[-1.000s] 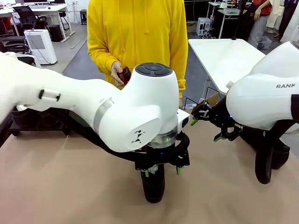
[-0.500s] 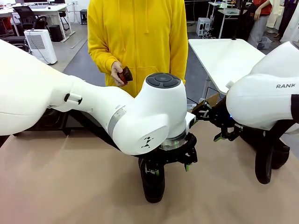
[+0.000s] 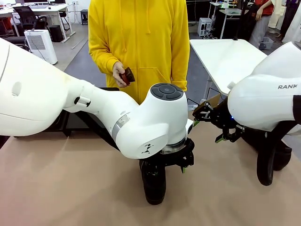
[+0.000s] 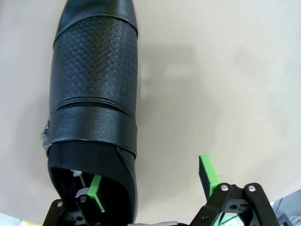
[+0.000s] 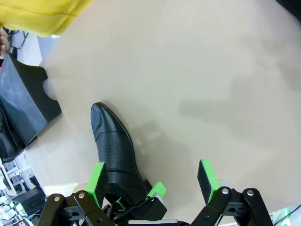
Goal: Organize the shoes by placing them on the stand.
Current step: Place the Shoe from the middle of the table onto the Shoes Stand.
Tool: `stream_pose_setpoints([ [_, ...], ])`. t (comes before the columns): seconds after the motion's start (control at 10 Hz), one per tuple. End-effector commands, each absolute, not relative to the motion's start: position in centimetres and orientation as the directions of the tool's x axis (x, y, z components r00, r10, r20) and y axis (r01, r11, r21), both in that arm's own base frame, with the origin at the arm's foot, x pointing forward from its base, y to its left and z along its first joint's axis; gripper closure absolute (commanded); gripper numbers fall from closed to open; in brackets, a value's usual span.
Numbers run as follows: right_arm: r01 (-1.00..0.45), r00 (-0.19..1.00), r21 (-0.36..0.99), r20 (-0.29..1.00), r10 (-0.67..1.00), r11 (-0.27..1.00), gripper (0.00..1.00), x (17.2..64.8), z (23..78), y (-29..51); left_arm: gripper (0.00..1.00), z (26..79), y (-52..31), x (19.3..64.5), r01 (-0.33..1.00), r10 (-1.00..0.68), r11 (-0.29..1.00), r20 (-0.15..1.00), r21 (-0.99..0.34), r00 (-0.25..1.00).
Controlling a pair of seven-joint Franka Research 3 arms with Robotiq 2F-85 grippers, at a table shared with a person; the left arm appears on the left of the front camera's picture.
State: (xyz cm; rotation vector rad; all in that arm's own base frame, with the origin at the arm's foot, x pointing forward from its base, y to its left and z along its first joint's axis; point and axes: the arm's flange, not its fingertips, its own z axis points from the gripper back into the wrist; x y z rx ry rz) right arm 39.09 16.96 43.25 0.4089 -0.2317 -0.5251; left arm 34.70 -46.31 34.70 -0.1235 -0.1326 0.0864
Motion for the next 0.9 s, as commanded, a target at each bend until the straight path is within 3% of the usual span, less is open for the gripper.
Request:
stream_pose_setpoints([
  [0.0,0.418,0.854,0.446,0.105,-0.510,0.792,0.00,39.30,43.33,16.61,0.28,34.65,-47.11,34.90,-0.076,0.090,0.992,0.142,-0.101,0.986],
  [0.4,0.418,0.854,0.446,0.105,-0.510,0.792,0.00,39.30,43.33,16.61,0.98,34.44,-46.89,35.08,-0.051,0.057,0.997,0.120,-0.053,0.991],
  [0.8,0.418,0.854,0.446,0.105,-0.510,0.792,0.00,39.30,43.33,16.61,1.00,34.13,-46.31,35.32,-0.051,0.052,0.998,0.079,-0.022,0.995],
])
